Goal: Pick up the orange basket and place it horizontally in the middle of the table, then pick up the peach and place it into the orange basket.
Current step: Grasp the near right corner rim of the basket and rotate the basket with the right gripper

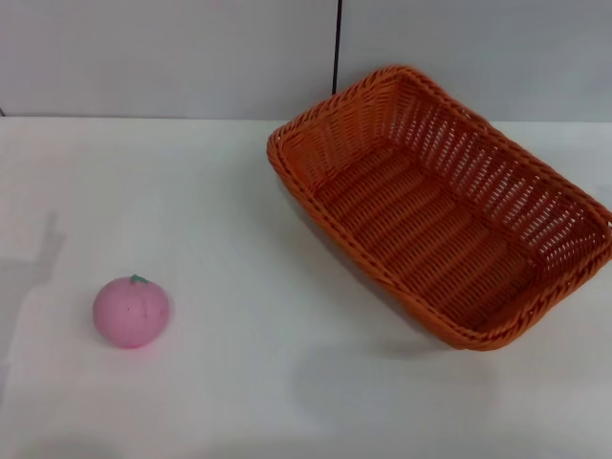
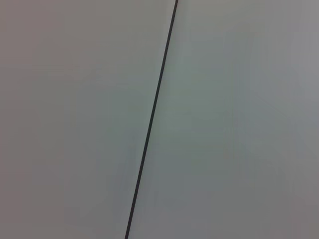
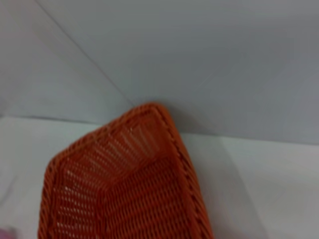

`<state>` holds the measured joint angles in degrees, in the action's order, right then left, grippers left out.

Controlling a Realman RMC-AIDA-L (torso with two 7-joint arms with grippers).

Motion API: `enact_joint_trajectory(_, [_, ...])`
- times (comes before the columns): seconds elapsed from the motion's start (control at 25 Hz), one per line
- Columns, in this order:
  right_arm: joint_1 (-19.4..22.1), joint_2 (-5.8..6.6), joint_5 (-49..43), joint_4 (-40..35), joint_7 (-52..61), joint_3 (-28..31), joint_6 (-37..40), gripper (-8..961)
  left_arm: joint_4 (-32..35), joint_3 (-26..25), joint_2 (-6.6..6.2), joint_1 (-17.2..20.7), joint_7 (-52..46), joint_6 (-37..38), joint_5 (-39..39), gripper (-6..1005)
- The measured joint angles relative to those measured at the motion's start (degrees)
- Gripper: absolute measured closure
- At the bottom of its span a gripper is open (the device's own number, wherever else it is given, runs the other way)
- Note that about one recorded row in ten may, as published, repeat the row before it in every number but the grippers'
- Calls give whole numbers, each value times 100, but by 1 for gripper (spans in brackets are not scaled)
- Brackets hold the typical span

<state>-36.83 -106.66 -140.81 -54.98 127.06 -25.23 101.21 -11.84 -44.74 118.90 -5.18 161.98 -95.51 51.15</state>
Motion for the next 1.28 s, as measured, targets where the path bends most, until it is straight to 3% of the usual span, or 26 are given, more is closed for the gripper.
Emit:
enact_joint_trajectory(0.24, [-119, -110, 14, 489, -1, -470, -652, 412, 1, 56, -5, 38, -10, -3, 1, 204])
enact_joint_trajectory(0.48, [-307, -377, 53, 789, -143, -791, -1386, 422, -10, 116, -7, 47, -10, -34, 1, 207])
enact_joint_trajectory(0.72, [-475, -491, 69, 1213, -189, -1009, -1923, 432, 19, 124, -12, 79, -9, -120, 1, 209])
enact_joint_trajectory(1.0, [-549, -751, 82, 1354, -316, -1138, -2614, 443, 59, 124, -23, 108, -9, -178, 18, 212])
enact_joint_trajectory(1.28, [-641, -835, 220, 1688, -604, -1159, -3030, 455, 68, 124, -25, 108, -9, -179, 15, 215])
